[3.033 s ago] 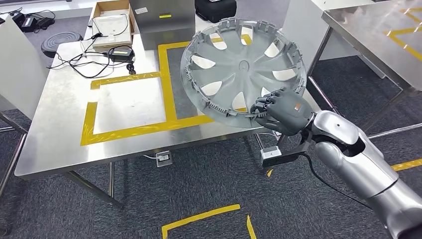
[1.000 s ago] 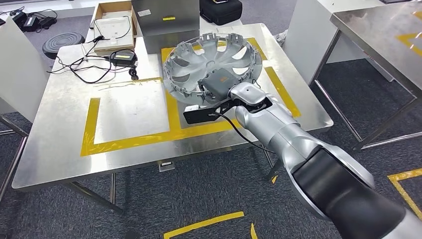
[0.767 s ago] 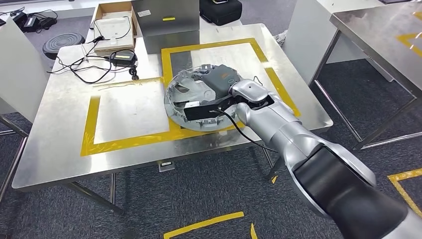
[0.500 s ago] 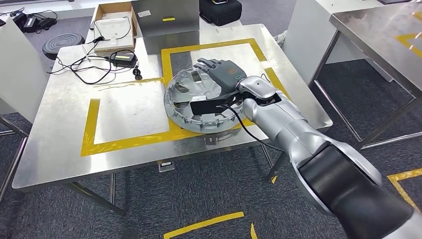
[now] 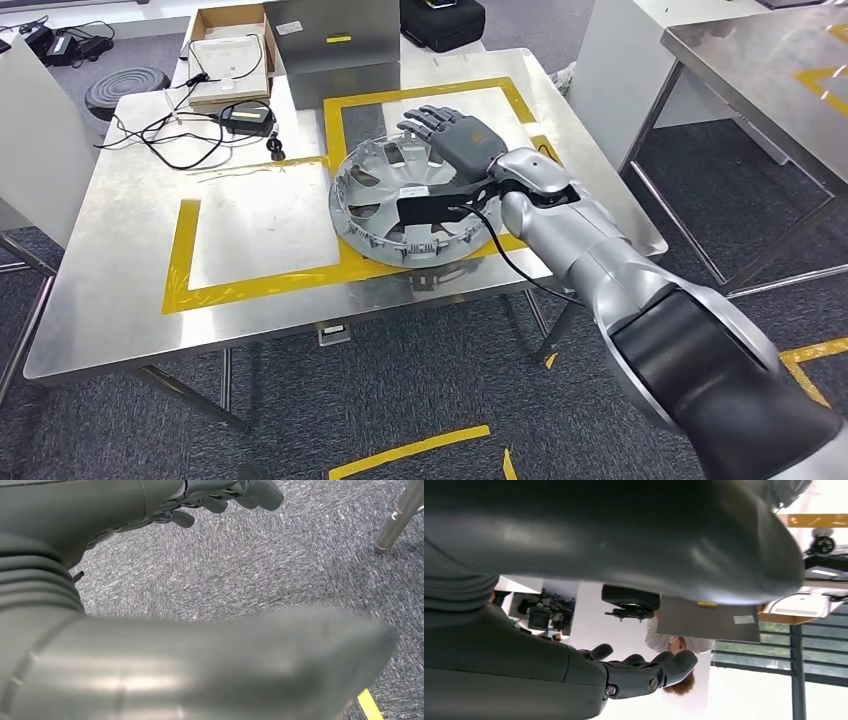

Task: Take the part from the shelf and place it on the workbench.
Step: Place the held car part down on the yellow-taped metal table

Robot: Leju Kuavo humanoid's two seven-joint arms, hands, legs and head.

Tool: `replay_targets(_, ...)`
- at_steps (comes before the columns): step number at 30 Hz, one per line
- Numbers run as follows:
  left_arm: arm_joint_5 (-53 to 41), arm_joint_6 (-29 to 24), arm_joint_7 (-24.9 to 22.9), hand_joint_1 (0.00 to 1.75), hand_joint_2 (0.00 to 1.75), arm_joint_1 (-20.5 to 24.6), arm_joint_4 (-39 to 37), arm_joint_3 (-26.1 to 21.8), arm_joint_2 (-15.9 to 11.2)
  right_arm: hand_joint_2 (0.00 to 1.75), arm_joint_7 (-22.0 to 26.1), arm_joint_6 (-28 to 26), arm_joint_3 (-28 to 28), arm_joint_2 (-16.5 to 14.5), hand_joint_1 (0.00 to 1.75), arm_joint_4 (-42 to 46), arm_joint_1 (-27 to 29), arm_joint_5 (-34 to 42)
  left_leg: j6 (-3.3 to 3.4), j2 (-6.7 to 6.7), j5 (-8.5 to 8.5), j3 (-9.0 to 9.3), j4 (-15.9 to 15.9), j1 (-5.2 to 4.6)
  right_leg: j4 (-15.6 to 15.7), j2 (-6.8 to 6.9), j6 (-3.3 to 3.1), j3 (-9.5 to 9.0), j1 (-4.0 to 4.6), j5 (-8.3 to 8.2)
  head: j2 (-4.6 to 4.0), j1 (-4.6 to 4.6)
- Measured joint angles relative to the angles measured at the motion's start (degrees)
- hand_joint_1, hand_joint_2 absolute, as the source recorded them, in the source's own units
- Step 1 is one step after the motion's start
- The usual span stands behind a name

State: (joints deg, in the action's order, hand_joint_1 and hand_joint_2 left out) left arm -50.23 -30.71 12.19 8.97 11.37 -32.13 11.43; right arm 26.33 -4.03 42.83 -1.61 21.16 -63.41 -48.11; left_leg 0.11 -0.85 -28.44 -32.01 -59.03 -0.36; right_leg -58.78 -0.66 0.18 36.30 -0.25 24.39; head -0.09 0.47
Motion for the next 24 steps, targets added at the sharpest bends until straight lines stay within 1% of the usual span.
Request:
replay_targets(3,0.32,-0.02,0.43,0.0,0.0,-0.01,0.0,-0.29,-0.12,0.0,1.24,1.12,-0.5,0.69,0.0,1.68,-0.05,0.85,0.19,0.0,-0.02,-0.06,-0.11,-0.11,0.09,0.0,0.24,-0.05,-0.11,-0.13,0.0,0.0)
replay_targets(5,0.42,-0.02,0.6,0.0,0.0,-0.01,0.0,-0.4,-0.18,0.0,1.7,1.45,-0.79,1.28,0.0,2.99,-0.24,1.22,0.57,0.14,0.29,0.19,0.39,0.15,0.12,-0.06,0.55,-0.08,-0.03,-0.14,0.0,0.0)
replay_targets(6,0.43,-0.02,0.63,0.0,0.0,0.0,0.0,-0.46,-0.19,0.0,1.82,1.52,-0.96,1.55,0.0,3.51,-0.42,1.32,0.81,0.27,0.52,0.4,0.76,0.38,-0.5,-0.06,0.74,0.23,0.02,0.28,0.0,0.08)
replay_targets(7,0.44,-0.02,0.66,0.0,0.0,0.01,0.0,-0.52,-0.2,0.0,1.91,1.57,-1.08,1.81,0.0,3.91,-0.62,1.38,1.01,0.44,0.74,0.61,1.12,0.65,-2.16,-0.04,0.94,1.05,0.05,1.23,0.0,0.16)
replay_targets(8,0.44,-0.02,0.67,0.0,0.0,0.0,-0.01,-0.58,-0.2,0.0,2.01,1.62,-1.16,2.03,0.0,4.2,-0.75,1.43,1.12,0.61,0.86,0.76,1.29,0.81,-5.05,0.03,1.16,2.49,-0.06,2.66,0.0,0.22)
replay_targets(9,0.44,-0.02,0.68,0.0,0.0,0.01,-0.01,-0.64,-0.2,0.0,2.13,1.7,-1.19,2.26,0.0,4.44,-0.81,1.49,1.19,0.68,0.87,0.78,1.31,0.89,-8.83,0.09,1.41,4.39,-0.2,4.26,0.0,0.31)
replay_targets(10,0.44,-0.03,0.68,0.0,0.0,-0.01,-0.02,-0.68,-0.21,0.0,2.3,1.82,-1.2,2.52,0.0,4.67,-0.78,1.59,1.18,0.74,0.84,0.78,1.27,0.97,-12.49,0.14,1.66,6.33,-0.43,5.45,0.0,0.31)
replay_targets(11,0.45,-0.03,0.65,0.0,0.0,-0.02,-0.02,-0.71,-0.21,0.0,2.5,1.98,-1.21,2.79,0.0,4.91,-0.71,1.72,1.11,0.75,0.78,0.79,1.2,1.08,-14.85,0.2,1.89,7.71,-0.68,5.82,0.0,0.31)
replay_targets(12,0.49,-0.03,0.6,0.0,0.0,-0.03,-0.02,-0.75,-0.21,0.0,2.7,2.15,-1.23,3.06,0.0,5.22,-0.68,1.86,0.94,0.75,0.65,0.8,1.06,1.24,-15.07,0.26,2.11,8.08,-0.92,5.1,0.0,0.32)
replay_targets(13,0.53,-0.02,0.55,0.0,0.0,-0.04,-0.02,-0.79,-0.22,0.0,2.87,2.29,-1.28,3.28,0.0,5.62,-0.73,2.01,0.63,0.72,0.44,0.84,0.81,1.47,-12.92,0.34,2.33,7.24,-1.15,3.38,0.0,0.32)
replay_targets(14,0.58,-0.02,0.51,0.0,0.0,-0.04,-0.02,-0.81,-0.22,0.0,2.96,2.44,-1.34,3.46,0.0,6.08,-0.86,2.11,0.23,0.71,0.11,0.87,0.43,1.71,-9.12,0.45,2.57,5.57,-1.39,1.26,0.0,0.33)
replay_targets(15,0.64,-0.02,0.51,0.0,0.0,-0.01,-0.02,-0.84,-0.25,0.0,3.02,2.56,-1.4,3.63,0.0,6.56,-1.07,2.24,-0.27,0.71,-0.25,0.76,0.02,1.84,-5.54,0.48,2.77,3.77,-1.41,-0.12,0.0,0.34)
replay_targets(16,0.73,-0.02,0.54,0.0,0.0,0.04,-0.02,-0.85,-0.28,0.0,3.05,2.7,-1.45,3.74,0.0,7.07,-1.25,2.4,-0.75,0.72,-0.6,0.6,-0.4,1.86,-2.79,0.48,2.61,2.44,-1.42,-0.93,0.0,0.35)
replay_targets(17,0.81,-0.02,0.6,0.0,0.0,0.07,-0.02,-0.87,-0.31,0.0,3.08,2.8,-1.5,3.87,0.0,7.59,-1.32,2.57,-1.17,0.73,-0.8,0.48,-0.63,1.81,-1.4,0.46,2.27,1.77,-1.3,-0.99,0.0,0.37)
replay_targets(18,0.89,-0.03,0.67,0.0,0.0,0.09,-0.02,-0.88,-0.34,0.0,3.11,2.85,-1.55,4.05,0.0,8.11,-1.3,2.72,-1.54,0.72,-0.84,0.39,-0.63,1.74,-1.27,0.4,1.73,1.66,-1.07,-0.56,0.0,0.36)
replay_targets(19,0.96,-0.04,0.74,0.0,0.0,0.07,-0.02,-0.91,-0.35,0.0,3.14,2.87,-1.58,4.23,0.0,8.7,-1.19,2.83,-1.88,0.72,-0.83,0.47,-0.54,1.76,-1.23,0.38,1.03,1.75,-1.0,-0.55,0.0,0.36)
replay_targets(20,0.98,-0.05,0.81,0.0,0.0,0.04,-0.02,-0.96,-0.36,0.0,3.15,2.85,-1.61,4.44,0.0,9.33,-1.08,2.91,-2.2,0.74,-0.93,0.49,-0.44,1.84,-1.2,0.41,0.51,1.77,-0.97,-0.55,0.0,0.34)
replay_targets(21,0.99,-0.06,0.89,0.0,0.0,0.02,-0.02,-1.02,-0.37,0.0,3.17,2.84,-1.61,4.6,0.0,10.02,-1.04,2.98,-2.46,0.76,-1.42,0.3,-0.86,1.89,-1.16,0.41,0.0,1.77,-1.01,-0.58,0.0,0.31)
replay_targets(22,1.01,-0.06,0.97,0.0,0.0,0.04,-0.02,-1.09,-0.38,0.0,3.17,2.83,-1.61,4.67,0.0,10.71,-1.02,3.06,-2.63,0.77,-2.44,-0.31,-2.26,1.91,-1.07,0.42,-0.42,1.76,-1.09,-0.64,0.0,0.27)
replay_targets(23,1.02,-0.07,1.07,0.0,0.0,0.06,-0.02,-1.16,-0.39,0.0,3.17,2.83,-1.61,4.73,0.0,11.37,-0.95,3.15,-2.71,0.77,-3.97,-1.47,-4.83,1.9,-1.0,0.42,-0.75,1.74,-1.13,-0.68,0.0,0.22)
replay_targets(24,1.03,-0.08,1.13,0.0,0.0,0.08,-0.02,-1.21,-0.42,0.0,3.17,2.85,-1.61,4.82,0.0,11.97,-0.77,3.27,-2.71,0.75,-5.75,-3.09,-8.44,1.85,-1.0,0.42,-0.96,1.75,-1.05,-0.68,0.0,0.19)
